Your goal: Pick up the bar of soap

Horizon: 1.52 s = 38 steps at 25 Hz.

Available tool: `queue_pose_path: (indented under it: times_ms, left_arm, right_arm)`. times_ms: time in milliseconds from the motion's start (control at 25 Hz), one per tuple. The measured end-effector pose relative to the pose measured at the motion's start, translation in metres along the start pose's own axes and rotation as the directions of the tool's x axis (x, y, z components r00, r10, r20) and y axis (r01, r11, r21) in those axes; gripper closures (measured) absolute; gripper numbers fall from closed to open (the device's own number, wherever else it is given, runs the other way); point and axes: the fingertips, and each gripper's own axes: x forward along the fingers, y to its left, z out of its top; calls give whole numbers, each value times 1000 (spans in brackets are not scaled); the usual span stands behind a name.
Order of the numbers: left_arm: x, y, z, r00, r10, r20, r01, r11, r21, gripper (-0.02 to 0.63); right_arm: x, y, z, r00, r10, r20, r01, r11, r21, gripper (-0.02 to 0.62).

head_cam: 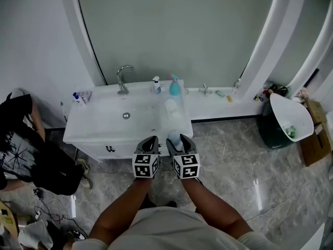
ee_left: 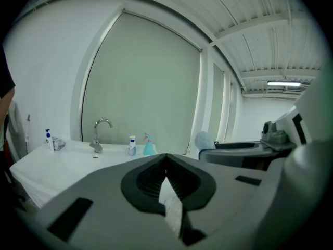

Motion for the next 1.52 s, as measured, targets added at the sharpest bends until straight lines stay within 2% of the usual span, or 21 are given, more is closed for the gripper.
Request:
queue_pose_path:
  times_ms: [320, 920, 1240, 1520]
  left_arm:
    - [-40, 9, -6, 1000, -25, 8, 25, 1000, 18, 597]
    - [-143, 28, -33, 991, -134, -4, 134, 990, 45, 597]
    - [-183, 21, -52, 983, -183, -14, 183, 982, 48, 597]
    - [-198, 16, -56, 980, -200, -7, 200, 979, 43, 597]
  right_arm:
    - [-17, 42, -2, 1000, -13, 16, 13, 1000, -9, 330]
    - [-72, 145, -29, 993, -112, 37, 111, 993, 32, 330]
    - [-104, 179, -37, 989, -141, 50, 139, 989, 46, 330]
    - [-118, 191, -43, 987, -152, 49, 150, 988, 46, 330]
